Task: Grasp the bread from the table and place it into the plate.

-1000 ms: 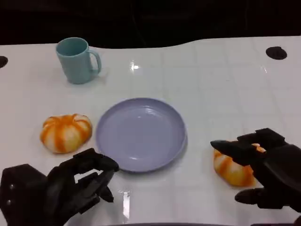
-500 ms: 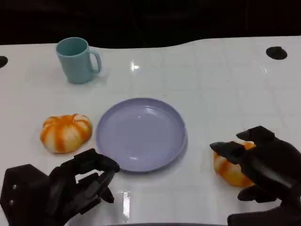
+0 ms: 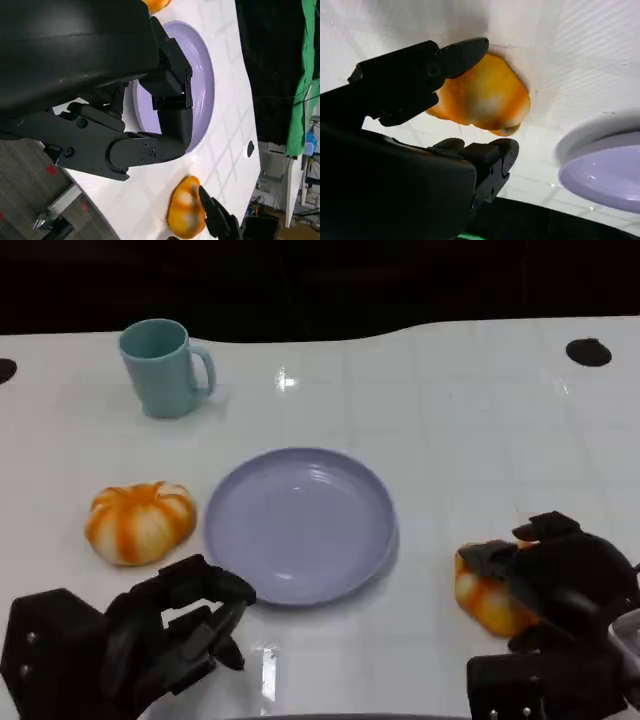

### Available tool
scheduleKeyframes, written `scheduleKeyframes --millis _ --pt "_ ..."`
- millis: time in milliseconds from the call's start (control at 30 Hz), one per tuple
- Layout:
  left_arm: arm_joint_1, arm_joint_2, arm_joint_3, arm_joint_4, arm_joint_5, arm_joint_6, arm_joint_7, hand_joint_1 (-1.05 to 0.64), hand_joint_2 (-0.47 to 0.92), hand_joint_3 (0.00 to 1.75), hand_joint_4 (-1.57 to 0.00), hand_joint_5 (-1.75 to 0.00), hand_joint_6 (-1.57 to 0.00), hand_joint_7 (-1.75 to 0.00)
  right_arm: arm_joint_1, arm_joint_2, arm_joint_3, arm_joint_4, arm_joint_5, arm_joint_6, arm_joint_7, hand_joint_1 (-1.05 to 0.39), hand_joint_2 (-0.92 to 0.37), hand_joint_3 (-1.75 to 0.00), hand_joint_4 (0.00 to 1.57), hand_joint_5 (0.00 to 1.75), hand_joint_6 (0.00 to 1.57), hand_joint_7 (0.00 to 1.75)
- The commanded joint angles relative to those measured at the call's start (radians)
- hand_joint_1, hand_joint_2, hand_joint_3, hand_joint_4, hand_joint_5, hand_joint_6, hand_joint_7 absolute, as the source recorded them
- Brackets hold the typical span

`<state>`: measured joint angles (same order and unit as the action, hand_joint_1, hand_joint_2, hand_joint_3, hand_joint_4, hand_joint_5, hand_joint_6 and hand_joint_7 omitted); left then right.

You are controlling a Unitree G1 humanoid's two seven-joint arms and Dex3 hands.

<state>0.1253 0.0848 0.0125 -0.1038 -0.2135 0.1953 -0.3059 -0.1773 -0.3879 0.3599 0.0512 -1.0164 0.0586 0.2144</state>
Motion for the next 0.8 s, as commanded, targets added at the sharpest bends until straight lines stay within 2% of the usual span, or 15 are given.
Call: scheduleKeyframes --millis 33,167,267,300,333,367,400,500,600,633,667,700,733,800 --pt "0.007 0.009 0.004 -0.006 0.000 -0.010 0.002 -0.43 0.92 0.44 -0.62 -1.75 -0.63 -1.31 -0.043 -0.009 0.022 0.054 0.003 0.019 0.001 -0.45 -0.84 0.00 0.13 0.36 0.38 0.00" --pt "0.010 0.009 0.001 -0.018 0.002 -0.002 0.007 -0.43 0.92 0.44 -0.62 -1.75 -0.63 -1.31 -0.076 -0.007 0.042 0.112 0.013 0.009 -0.033 -0.45 -0.85 -0.01 0.19 0.33 0.43 0.02" --pt "0.010 0.009 0.001 -0.018 0.001 -0.003 0.005 -0.44 0.92 0.44 -0.62 -1.75 -0.63 -1.31 -0.106 0.005 0.041 0.175 0.044 -0.022 -0.100 -0.41 -0.88 0.00 0.53 0.31 0.67 0.05" --pt "0.010 0.009 0.000 -0.020 0.002 0.000 0.007 -0.45 0.92 0.44 -0.62 -1.75 -0.64 -1.30 -0.115 0.011 0.035 0.202 0.066 -0.041 -0.133 -0.36 -0.88 0.00 0.78 0.39 0.83 0.10" --pt "0.011 0.009 -0.001 -0.024 0.004 0.004 0.010 -0.45 0.92 0.43 -0.62 -1.75 -0.64 -1.30 -0.124 0.017 0.030 0.226 0.088 -0.059 -0.163 -0.33 -0.88 0.00 0.90 0.46 0.93 0.11" --pt "0.013 0.008 0.000 -0.029 0.002 0.008 0.011 -0.45 0.92 0.43 -0.62 -1.74 -0.64 -1.30 -0.134 0.024 0.024 0.254 0.109 -0.077 -0.196 -0.31 -0.88 0.00 0.96 0.55 1.00 0.10" --pt "0.014 0.007 0.000 -0.032 0.000 0.010 0.011 -0.45 0.92 0.44 -0.61 -1.74 -0.63 -1.30 -0.142 0.028 0.023 0.275 0.123 -0.089 -0.219 -0.27 -0.89 0.00 0.97 0.83 1.10 0.09" --pt "0.017 0.005 0.001 -0.038 -0.004 0.013 0.011 -0.44 0.92 0.44 -0.61 -1.75 -0.63 -1.30 -0.170 0.029 0.027 0.338 0.147 -0.140 -0.295 -0.20 -0.88 0.00 0.86 1.45 1.22 0.09" --pt "0.018 0.004 0.002 -0.042 -0.007 0.020 0.013 -0.44 0.92 0.44 -0.61 -1.75 -0.63 -1.30 -0.205 0.025 0.038 0.415 0.157 -0.207 -0.373 -0.14 -0.90 -0.02 0.88 1.68 1.33 0.16" --pt "0.018 0.003 0.002 -0.045 -0.006 0.024 0.015 -0.44 0.92 0.44 -0.62 -1.75 -0.63 -1.30 -0.216 0.025 0.041 0.439 0.160 -0.225 -0.393 -0.13 -0.91 -0.07 0.90 1.72 1.30 0.32" --pt "0.019 0.003 0.001 -0.046 -0.005 0.023 0.015 -0.45 0.92 0.44 -0.62 -1.75 -0.64 -1.30 -0.226 0.027 0.043 0.464 0.164 -0.238 -0.409 -0.12 -0.87 -0.17 0.91 1.73 1.15 0.69" --pt "0.020 0.003 0.001 -0.047 -0.005 0.022 0.015 -0.44 0.92 0.44 -0.62 -1.75 -0.63 -1.30 -0.237 0.030 0.046 0.488 0.165 -0.249 -0.429 -0.13 -0.81 -0.34 0.92 1.74 1.00 1.07" --pt "0.021 0.003 0.001 -0.048 -0.005 0.022 0.014 -0.44 0.92 0.44 -0.61 -1.75 -0.63 -1.30 -0.245 0.032 0.048 0.508 0.166 -0.258 -0.447 -0.13 -0.66 -0.65 0.92 1.74 0.86 1.40" --pt "0.021 0.003 0.001 -0.048 -0.006 0.023 0.014 -0.43 0.92 0.45 -0.61 -1.75 -0.63 -1.29 -0.260 0.039 0.049 0.545 0.175 -0.278 -0.482 -0.13 -0.54 -0.89 0.92 1.75 0.75 1.63"
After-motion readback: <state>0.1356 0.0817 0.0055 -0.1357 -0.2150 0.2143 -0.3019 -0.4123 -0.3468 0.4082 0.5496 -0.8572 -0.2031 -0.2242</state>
